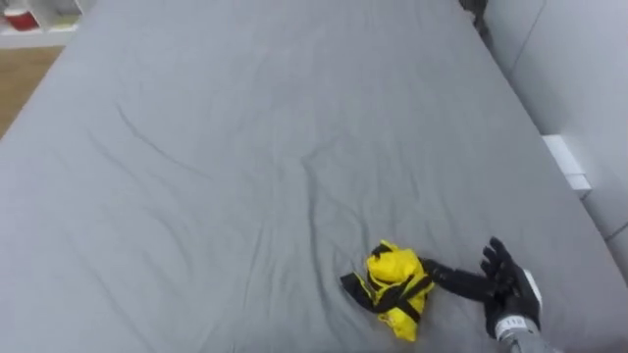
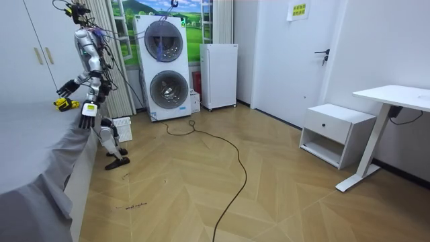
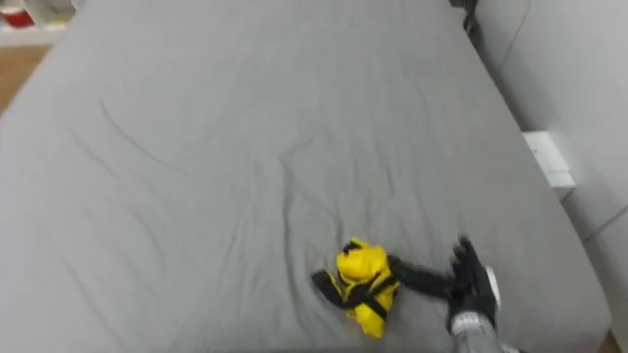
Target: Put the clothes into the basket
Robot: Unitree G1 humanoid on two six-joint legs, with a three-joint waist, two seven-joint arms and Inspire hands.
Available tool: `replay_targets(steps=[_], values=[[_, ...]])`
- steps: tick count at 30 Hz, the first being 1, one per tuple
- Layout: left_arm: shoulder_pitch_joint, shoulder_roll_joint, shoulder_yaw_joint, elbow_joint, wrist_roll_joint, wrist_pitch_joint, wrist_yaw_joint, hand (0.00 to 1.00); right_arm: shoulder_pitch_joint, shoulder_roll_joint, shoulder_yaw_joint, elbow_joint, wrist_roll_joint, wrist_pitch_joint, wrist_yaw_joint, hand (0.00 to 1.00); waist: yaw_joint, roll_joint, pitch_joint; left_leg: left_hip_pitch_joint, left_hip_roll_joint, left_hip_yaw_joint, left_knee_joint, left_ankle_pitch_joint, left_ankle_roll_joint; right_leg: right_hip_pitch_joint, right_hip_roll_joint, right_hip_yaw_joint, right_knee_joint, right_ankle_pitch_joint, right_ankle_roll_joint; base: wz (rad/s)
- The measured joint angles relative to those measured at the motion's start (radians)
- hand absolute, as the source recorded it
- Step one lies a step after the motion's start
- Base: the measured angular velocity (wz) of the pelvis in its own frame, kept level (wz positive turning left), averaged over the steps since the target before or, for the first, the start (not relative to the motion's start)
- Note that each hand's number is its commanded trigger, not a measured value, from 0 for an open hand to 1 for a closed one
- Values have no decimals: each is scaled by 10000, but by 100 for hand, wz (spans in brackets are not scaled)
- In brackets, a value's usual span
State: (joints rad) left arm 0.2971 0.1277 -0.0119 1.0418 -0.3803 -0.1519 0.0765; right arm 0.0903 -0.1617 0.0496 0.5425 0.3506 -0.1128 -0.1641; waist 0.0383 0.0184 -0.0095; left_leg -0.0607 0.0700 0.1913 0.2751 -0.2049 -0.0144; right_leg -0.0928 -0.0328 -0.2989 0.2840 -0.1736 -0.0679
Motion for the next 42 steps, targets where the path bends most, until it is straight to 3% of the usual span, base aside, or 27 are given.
replay_targets(steps=[2, 5, 9, 12, 19, 23, 29, 32, 40, 41, 42], values=[[52, -2, 29, 112, 0, 42, -87, 0, 12, 88, 2, -441, -884, -91, -234, 0, -26, -36, -9, 31, -139, -24, -285, 77, 47, 43, -7, -8, -259, 75, 86, 2], [-82, 112, 104, 217, -22, 218, -254, 0, -25, 60, 35, -1136, -1629, -89, -319, 0, -26, -136, 49, -49, -156, -22, -438, 89, 63, -142, -27, 62, -245, 92, 102, -4], [-658, 270, 104, 795, -91, 376, -289, 0, -460, 39, 95, -1446, -2202, -89, -303, 0, -57, -268, 134, -200, -176, -61, -629, 98, 49, -339, -2, 67, -323, 93, 106, -2], [-981, 358, 88, 1003, 12, 582, -289, 0, -651, -39, 250, -1443, -2449, -69, -261, 0, -35, -341, 130, -431, -189, -115, -653, 100, 52, -498, 0, 6, -444, 110, 134, 5], [-1261, 511, 73, 1195, -17, 1121, -420, 0, -697, -9, 1205, -1374, -3255, 431, 445, 0, -3, -453, 163, -521, -206, -148, -757, 104, 55, -594, 1, -28, -509, 116, 144, 1], [-1281, 520, 73, 1174, -16, 1329, -377, 0, -664, -12, 1745, -1148, -3379, 908, 723, 0, 50, -488, 157, -574, -236, -166, -753, 119, 79, -585, -11, -41, -636, 154, 202, 0], [-1291, 673, 70, 1176, -12, 1554, -417, 0, -472, -7, 1960, -1039, -3637, 1280, 1451, 0, -33, -638, 111, -695, -267, -296, -713, 121, 85, -653, -17, -61, -657, 162, 214, 4], [-1290, 737, 62, 1167, -13, 1597, -409, 0, -198, -170, 2134, -1323, -3640, 1302, 1773, 0, -27, -739, 51, -710, -274, -295, -702, 121, 85, -633, -21, -77, -678, 161, 214, 1], [-1282, 771, 70, 1153, -209, 1781, -33, 0, 681, -319, 2153, -1085, -4113, 1246, 2122, 0, -78, -928, -4, -670, -293, -293, -714, 135, 107, -401, 19, -95, -995, 233, 273, 4], [-1283, 773, 68, 1144, -209, 1783, 29, 0, 728, -323, 2062, -953, -4400, 1252, 2142, 55, -77, -954, 1, -684, -297, -293, -715, 135, 108, -388, 19, -72, -998, 233, 274, 6], [-1286, 777, 63, 1136, -208, 1792, 56, 0, 741, -323, 2012, -864, -4499, 1252, 2164, 83, -87, -970, 4, -686, -299, -293, -715, 135, 108, -385, 20, -53, -1000, 232, 275, 0]])
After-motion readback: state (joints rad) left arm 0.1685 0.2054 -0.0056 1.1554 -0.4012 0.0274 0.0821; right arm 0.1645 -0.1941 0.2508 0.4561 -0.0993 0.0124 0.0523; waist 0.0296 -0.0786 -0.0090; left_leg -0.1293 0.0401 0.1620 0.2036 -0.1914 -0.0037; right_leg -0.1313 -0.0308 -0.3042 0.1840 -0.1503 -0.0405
